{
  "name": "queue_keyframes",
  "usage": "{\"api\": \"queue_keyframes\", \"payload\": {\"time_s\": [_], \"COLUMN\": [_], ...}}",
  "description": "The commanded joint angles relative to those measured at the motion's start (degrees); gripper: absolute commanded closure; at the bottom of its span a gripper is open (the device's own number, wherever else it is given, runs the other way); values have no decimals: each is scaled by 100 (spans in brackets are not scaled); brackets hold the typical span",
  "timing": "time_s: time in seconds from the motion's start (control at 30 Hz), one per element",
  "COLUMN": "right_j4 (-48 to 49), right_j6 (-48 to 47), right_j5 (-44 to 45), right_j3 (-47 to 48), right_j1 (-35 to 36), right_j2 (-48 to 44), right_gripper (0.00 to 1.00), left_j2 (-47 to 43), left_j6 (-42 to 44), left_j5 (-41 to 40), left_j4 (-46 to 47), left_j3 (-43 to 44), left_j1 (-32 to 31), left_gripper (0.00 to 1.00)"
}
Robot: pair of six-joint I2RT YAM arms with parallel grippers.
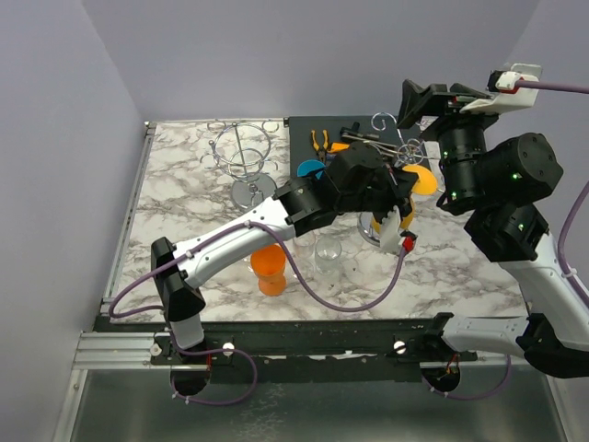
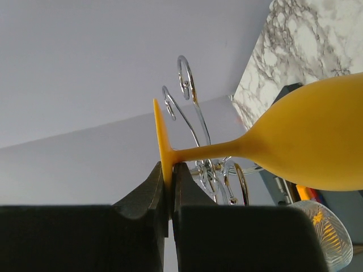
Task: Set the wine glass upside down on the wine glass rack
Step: Turn the wine glass upside down at the wine rack.
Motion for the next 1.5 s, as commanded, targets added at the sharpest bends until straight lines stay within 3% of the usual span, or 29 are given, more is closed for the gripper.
{"api": "queue_keyframes", "payload": {"time_s": [0.0,0.7,1.47], "right_j4": [-140,-235,-377], "right_j6": [91,177,122], "right_j5": [-191,-169,151], "right_j3": [49,-155,-207], "right_j1": [2,6,1], "right_j2": [-39,-277,-158], "right_gripper": [12,11,8], "left_j2": [229,9,-831], "left_j6": [143,116,88], "left_j5": [-566,-1089,-864], "left_j4": [117,-50,35], "left_j3": [374,142,-1025], "left_j1": [-21,372,80], "left_gripper": [100,100,100]}}
